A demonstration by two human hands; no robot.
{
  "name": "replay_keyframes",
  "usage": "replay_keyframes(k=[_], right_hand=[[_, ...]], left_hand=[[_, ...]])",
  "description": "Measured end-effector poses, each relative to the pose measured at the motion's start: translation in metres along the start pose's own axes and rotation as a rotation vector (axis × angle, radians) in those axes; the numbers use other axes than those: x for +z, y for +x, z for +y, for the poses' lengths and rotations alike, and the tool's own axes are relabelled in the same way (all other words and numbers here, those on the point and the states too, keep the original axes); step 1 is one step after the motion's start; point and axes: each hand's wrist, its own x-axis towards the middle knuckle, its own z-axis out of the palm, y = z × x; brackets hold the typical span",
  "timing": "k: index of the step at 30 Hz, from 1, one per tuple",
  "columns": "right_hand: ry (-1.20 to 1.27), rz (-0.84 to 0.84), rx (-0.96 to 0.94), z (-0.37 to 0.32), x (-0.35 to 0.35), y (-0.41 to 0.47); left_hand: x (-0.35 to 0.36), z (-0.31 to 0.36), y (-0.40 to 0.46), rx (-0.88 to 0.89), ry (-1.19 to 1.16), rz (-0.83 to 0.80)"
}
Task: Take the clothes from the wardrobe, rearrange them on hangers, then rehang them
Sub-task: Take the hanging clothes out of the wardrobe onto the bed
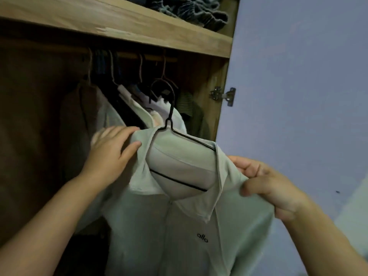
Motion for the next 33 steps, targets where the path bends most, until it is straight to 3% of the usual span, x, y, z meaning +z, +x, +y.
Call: replay_keyframes(k=[3, 5, 9, 12, 17, 21, 23, 29, 33], right_hand=[[-0.056, 0.101, 0.026, 0.001, -0.010, -0.061], [-0.179, 0.254, 0.047, 0.000, -0.018, -0.129], [-0.386, 0.436, 0.125, -0.006, -0.020, -0.204], [-0.515, 0.689, 0.204, -0.006, -0.021, -0.273], [-0.742, 1.235, 0.056, 0.004, -0.013, -0.356], [-0.926, 1.457, -0.036, 0.005, 0.005, -0.404], [-1.026, 1.545, -0.057, 0.004, 0.018, -0.422], [-1.101, 1.763, 0.274, 0.008, 0.059, -0.479], [-1.118, 2.090, 0.241, 0.017, 0.105, -0.518]], left_hand=[[0.009, 0.044, -0.005, 0.061, -0.117, -0.072], [0.026, 0.100, -0.017, 0.111, -0.201, -0.093], [0.047, 0.164, -0.045, 0.118, -0.312, -0.022], [0.063, 0.227, -0.067, 0.220, -0.416, -0.067], [0.092, 0.315, -0.092, 0.377, -0.562, -0.197], [0.105, 0.382, -0.104, 0.618, -0.688, -0.259], [0.113, 0.415, -0.108, 0.657, -0.778, -0.281], [0.132, 0.499, -0.128, 0.712, -1.098, -0.432], [0.141, 0.544, -0.133, 0.926, -1.160, -0.508]])
